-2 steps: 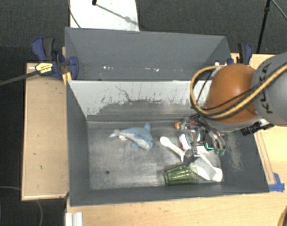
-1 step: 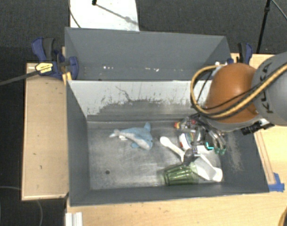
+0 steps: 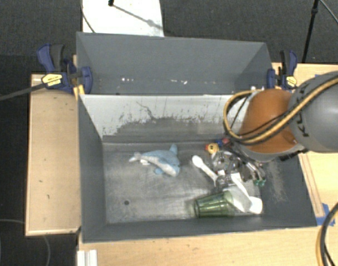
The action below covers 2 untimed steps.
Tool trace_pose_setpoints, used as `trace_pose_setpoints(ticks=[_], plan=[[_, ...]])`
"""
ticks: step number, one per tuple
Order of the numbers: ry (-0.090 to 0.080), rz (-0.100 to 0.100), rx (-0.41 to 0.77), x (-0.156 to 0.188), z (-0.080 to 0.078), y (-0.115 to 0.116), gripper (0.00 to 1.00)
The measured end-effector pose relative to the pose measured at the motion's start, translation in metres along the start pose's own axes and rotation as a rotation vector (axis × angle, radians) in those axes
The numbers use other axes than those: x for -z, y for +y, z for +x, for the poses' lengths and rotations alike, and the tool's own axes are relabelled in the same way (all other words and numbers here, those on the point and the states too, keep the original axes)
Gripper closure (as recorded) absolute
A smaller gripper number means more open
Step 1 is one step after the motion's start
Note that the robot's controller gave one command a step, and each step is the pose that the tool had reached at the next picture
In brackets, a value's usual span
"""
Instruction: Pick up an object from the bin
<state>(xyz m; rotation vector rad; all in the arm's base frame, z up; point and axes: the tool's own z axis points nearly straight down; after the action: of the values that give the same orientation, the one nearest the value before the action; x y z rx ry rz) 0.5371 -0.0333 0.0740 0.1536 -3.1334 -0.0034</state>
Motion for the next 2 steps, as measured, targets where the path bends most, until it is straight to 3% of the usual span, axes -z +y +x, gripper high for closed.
trace_pose_setpoints(ticks=[1, 2], plan=[[0.000, 0.000, 0.000, 0.000, 0.000, 0.000, 1.00], [0.002, 0.000, -0.008, 0.043, 0.004, 0.006, 1.00]])
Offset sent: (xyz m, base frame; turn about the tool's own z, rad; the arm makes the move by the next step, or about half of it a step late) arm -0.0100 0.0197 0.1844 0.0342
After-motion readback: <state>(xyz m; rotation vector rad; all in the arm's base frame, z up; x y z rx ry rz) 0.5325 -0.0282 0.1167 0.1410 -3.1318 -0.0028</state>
